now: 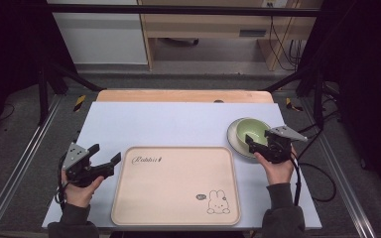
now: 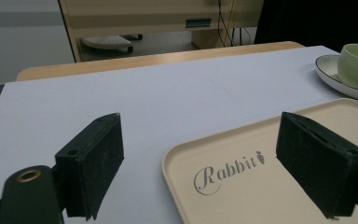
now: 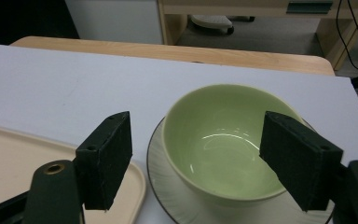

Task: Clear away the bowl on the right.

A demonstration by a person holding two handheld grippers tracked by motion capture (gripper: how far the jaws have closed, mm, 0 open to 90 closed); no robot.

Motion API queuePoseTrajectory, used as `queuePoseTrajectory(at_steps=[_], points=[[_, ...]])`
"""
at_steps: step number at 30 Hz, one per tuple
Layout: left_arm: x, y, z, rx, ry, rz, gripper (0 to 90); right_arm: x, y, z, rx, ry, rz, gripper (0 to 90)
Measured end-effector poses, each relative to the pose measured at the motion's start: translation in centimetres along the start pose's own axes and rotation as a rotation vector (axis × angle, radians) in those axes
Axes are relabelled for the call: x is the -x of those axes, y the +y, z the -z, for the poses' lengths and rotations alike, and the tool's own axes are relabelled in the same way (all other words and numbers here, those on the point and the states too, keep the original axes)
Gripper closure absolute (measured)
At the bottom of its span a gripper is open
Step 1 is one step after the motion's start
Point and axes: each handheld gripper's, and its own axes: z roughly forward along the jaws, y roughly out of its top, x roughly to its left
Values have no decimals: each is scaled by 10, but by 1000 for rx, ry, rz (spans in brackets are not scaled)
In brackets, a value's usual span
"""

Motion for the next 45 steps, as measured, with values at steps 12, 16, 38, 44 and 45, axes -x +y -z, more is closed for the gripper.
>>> queuePoseTrajectory(at_steps=[12, 16, 38, 44, 45], points=[[1, -1, -1, -7, -1, -15, 146, 21, 2, -22, -60, -75, -38, 258], [1, 0, 0, -2, 0, -13, 149, 29, 2, -25, -70, -98, -54, 259], [1, -2, -2, -13, 5, -21, 157, 53, -10, -54, -228, -189, -88, 402], [0, -2, -2, -12, 7, -14, 160, 58, -14, -63, -279, -167, -121, 508], [0, -2, -2, -13, 6, -15, 161, 59, -15, -64, -284, -166, -125, 521]])
